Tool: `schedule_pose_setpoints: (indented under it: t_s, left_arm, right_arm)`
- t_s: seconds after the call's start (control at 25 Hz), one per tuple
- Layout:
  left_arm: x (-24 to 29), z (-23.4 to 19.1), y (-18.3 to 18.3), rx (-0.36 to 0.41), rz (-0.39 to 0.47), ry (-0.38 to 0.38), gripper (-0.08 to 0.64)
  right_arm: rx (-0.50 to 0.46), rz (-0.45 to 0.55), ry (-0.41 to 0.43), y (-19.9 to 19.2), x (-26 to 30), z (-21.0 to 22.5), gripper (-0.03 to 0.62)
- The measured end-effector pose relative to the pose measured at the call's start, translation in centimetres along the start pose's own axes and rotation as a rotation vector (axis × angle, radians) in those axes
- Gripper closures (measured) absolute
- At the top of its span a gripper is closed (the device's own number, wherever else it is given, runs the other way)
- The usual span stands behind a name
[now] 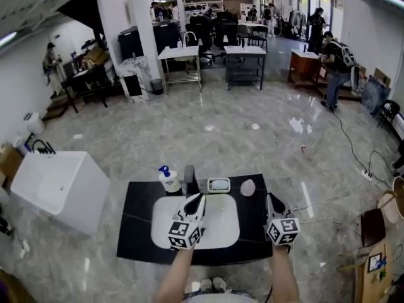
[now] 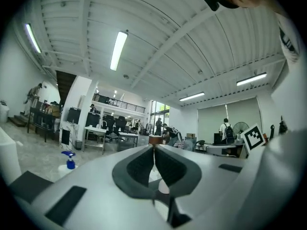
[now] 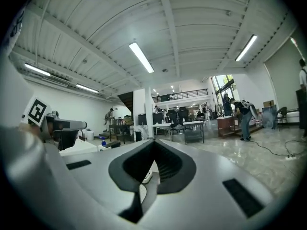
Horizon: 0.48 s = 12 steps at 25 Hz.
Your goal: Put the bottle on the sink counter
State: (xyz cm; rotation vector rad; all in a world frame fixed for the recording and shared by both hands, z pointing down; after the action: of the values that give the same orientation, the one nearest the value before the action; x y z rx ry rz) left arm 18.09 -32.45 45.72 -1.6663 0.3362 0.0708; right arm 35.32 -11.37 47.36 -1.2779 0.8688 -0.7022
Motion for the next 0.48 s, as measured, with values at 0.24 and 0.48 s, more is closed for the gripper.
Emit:
schedule_pose_setpoints:
  t_s: [0.24,0.48]
  left_arm:
    - [-6.2,-2.4,2.4,0.026,0.029,0.094,0.532]
    - [-10.8,-4.3,3.0,0.029,0.043,0.172,0.532]
  right_arm:
    - [0.02,0.032,0.054,1.2,-1.7,-3.7,0.577]
    - [0.034,0.057,0.064,1.6,-3.2,-6.2,0.577]
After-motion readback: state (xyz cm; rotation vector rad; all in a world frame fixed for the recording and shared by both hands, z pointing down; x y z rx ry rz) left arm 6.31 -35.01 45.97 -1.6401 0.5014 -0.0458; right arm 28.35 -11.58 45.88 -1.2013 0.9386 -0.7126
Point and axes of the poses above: the fingertips, and each gripper's own axes: x forward along the fingers, z to its right, y out of its top, the point moved 3 cm from there along -x, backward along the fingers, and after that the axes turned 13 degrees about z, right-handed, at the moved point
